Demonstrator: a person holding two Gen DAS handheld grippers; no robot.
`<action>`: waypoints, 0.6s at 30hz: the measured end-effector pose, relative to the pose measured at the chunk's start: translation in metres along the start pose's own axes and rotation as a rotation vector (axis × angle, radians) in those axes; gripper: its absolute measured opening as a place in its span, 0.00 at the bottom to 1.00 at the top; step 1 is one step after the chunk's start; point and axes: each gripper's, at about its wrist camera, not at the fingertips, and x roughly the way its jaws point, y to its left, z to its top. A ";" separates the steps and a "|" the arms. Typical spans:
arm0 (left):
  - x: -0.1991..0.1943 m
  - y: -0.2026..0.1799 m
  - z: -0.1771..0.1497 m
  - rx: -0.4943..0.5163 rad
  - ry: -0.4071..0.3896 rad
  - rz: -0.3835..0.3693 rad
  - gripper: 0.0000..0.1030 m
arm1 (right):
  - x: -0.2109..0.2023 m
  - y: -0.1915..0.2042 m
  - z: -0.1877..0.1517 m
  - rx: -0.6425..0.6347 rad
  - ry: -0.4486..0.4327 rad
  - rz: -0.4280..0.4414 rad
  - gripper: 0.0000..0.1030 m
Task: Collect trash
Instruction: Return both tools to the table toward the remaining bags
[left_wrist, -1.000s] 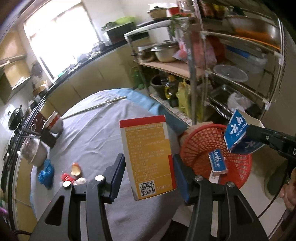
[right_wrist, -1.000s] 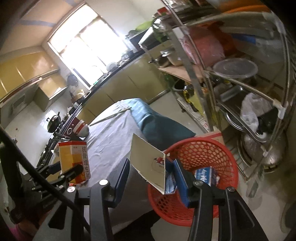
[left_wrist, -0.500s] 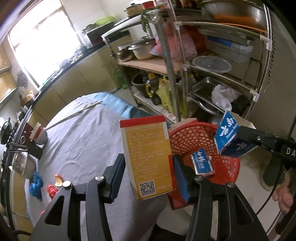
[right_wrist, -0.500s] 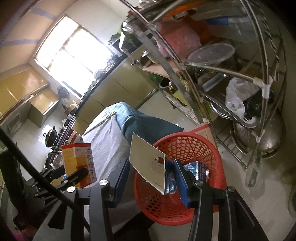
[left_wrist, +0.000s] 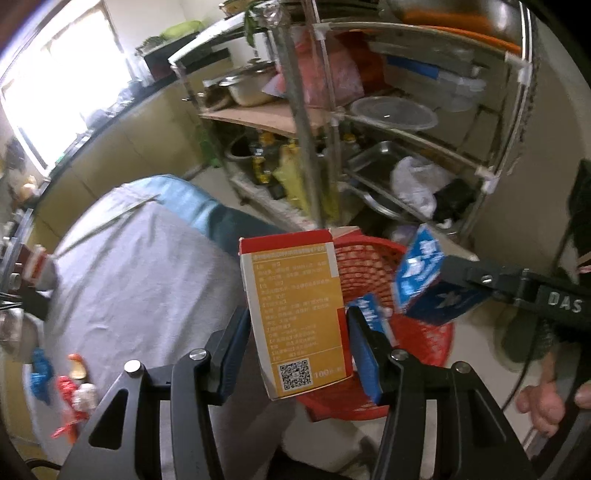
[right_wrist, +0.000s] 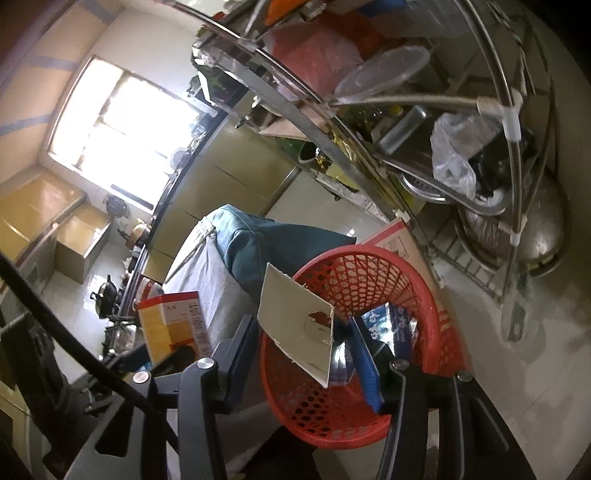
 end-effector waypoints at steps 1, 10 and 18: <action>0.000 0.000 0.000 -0.005 -0.005 -0.039 0.54 | 0.002 -0.002 0.000 0.019 0.005 0.009 0.55; 0.000 0.037 -0.012 -0.120 -0.014 -0.203 0.60 | -0.001 0.000 0.002 0.099 -0.010 0.032 0.68; -0.034 0.106 -0.057 -0.204 -0.033 -0.009 0.60 | 0.004 0.055 -0.009 -0.052 -0.022 0.023 0.68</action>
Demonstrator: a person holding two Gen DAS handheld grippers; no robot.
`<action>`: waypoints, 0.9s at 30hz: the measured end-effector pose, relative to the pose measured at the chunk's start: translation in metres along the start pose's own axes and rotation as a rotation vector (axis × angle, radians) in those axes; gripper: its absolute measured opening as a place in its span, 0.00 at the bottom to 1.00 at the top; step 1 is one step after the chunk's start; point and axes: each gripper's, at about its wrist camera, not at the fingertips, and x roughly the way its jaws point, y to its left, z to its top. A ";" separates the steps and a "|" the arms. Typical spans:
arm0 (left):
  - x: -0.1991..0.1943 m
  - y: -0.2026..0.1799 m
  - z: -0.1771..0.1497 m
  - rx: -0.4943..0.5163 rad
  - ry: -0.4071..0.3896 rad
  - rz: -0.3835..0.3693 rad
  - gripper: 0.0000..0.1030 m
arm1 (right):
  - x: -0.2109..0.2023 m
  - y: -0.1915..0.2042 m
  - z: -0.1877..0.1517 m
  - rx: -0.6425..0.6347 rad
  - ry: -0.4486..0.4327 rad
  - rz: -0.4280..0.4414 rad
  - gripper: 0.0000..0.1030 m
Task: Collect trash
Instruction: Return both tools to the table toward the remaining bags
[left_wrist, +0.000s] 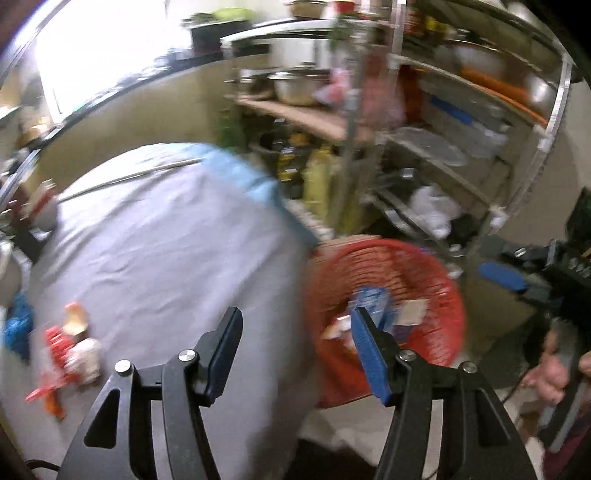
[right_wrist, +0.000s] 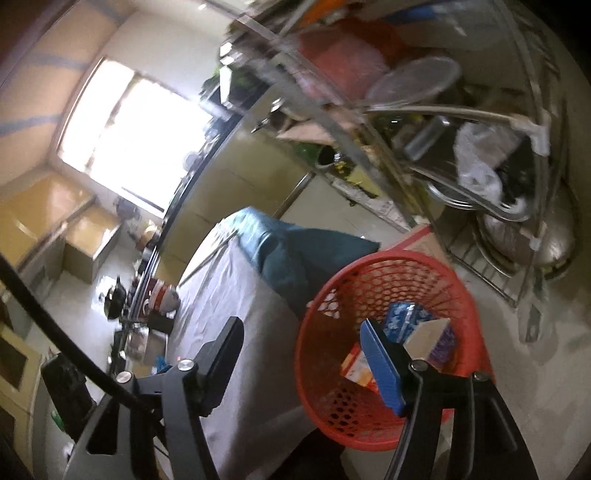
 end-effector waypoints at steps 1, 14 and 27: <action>-0.002 0.008 -0.004 -0.011 0.001 0.020 0.60 | 0.005 0.011 -0.004 -0.027 0.010 0.004 0.68; -0.080 0.202 -0.135 -0.414 0.008 0.360 0.62 | 0.103 0.178 -0.087 -0.373 0.227 0.116 0.67; -0.105 0.298 -0.200 -0.707 -0.006 0.397 0.63 | 0.198 0.261 -0.166 -0.487 0.462 0.154 0.56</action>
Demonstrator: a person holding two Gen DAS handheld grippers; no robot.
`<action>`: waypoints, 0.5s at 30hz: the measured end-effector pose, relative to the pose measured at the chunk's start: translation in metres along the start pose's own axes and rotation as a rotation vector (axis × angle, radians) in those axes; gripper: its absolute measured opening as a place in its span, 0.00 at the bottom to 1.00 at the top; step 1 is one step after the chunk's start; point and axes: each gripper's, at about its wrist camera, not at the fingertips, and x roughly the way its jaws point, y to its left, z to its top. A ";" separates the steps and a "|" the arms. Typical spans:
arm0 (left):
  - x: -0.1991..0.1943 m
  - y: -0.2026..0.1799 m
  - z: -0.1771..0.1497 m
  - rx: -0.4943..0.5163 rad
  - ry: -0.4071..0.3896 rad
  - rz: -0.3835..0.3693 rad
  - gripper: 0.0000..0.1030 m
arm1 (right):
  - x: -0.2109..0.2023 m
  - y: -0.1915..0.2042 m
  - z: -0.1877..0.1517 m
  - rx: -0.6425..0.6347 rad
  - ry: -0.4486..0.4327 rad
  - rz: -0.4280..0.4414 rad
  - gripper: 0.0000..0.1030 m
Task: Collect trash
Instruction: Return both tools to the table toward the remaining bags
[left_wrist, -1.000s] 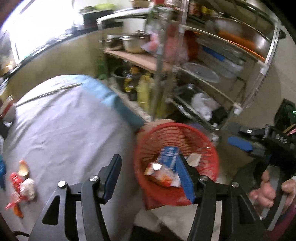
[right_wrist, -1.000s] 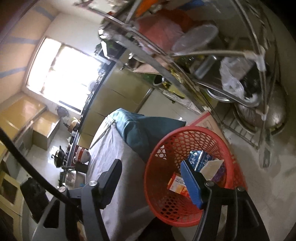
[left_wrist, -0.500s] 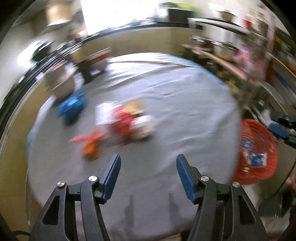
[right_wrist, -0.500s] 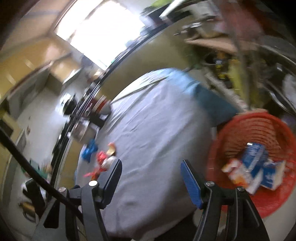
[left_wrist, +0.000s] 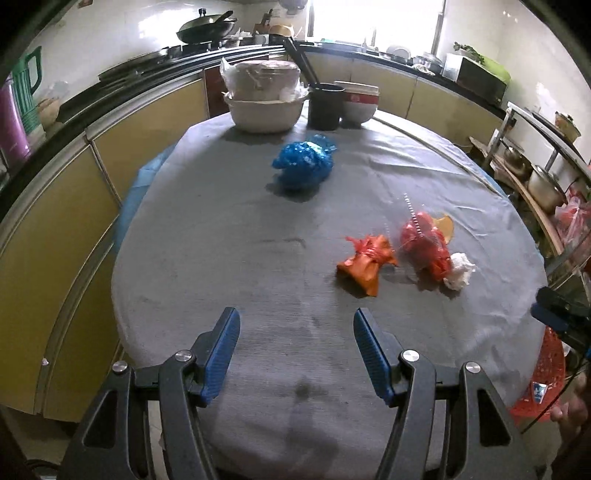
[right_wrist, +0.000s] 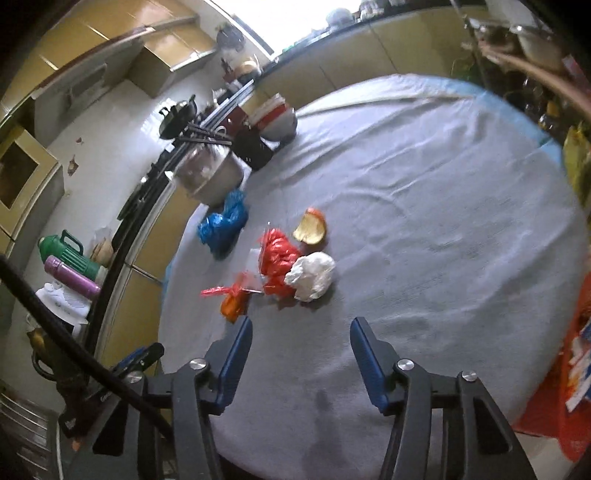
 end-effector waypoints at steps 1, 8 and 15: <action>0.003 0.001 0.000 -0.003 0.010 -0.001 0.63 | 0.007 0.001 0.003 0.009 0.012 0.004 0.56; 0.012 0.001 0.022 -0.040 0.036 -0.086 0.63 | 0.061 -0.003 0.036 0.124 0.064 0.022 0.51; 0.030 -0.024 0.070 -0.038 0.057 -0.208 0.63 | 0.111 -0.003 0.047 0.159 0.129 -0.057 0.40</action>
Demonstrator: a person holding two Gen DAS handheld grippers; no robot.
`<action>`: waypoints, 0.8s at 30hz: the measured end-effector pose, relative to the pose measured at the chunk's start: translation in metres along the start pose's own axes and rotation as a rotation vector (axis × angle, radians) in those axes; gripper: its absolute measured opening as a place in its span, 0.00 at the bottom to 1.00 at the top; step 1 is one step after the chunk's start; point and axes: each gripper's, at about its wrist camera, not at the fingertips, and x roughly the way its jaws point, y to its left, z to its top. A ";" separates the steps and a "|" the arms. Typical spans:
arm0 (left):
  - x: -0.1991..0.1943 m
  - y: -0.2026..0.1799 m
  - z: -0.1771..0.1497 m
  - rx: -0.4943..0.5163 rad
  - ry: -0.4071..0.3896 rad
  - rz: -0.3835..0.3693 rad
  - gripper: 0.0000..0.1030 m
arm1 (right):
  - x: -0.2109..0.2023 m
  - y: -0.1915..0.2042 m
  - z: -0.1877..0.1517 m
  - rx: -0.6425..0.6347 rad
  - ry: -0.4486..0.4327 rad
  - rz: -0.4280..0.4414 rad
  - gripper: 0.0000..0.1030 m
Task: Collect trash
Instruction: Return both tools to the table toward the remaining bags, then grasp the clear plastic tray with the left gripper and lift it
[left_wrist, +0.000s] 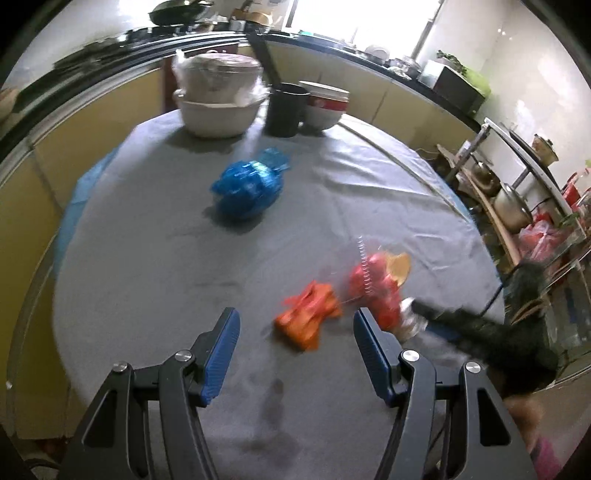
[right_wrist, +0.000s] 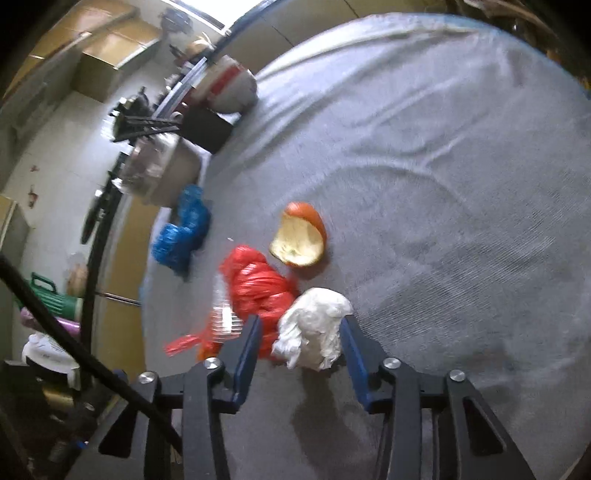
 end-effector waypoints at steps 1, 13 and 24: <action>0.006 -0.004 0.004 -0.003 0.010 0.001 0.63 | 0.004 0.002 -0.001 -0.017 0.006 -0.012 0.38; 0.085 -0.045 0.033 0.040 0.125 -0.057 0.63 | -0.030 -0.020 -0.013 -0.070 -0.031 -0.021 0.32; 0.087 -0.056 0.029 0.049 0.081 -0.123 0.08 | -0.032 -0.037 -0.033 -0.067 -0.019 -0.034 0.32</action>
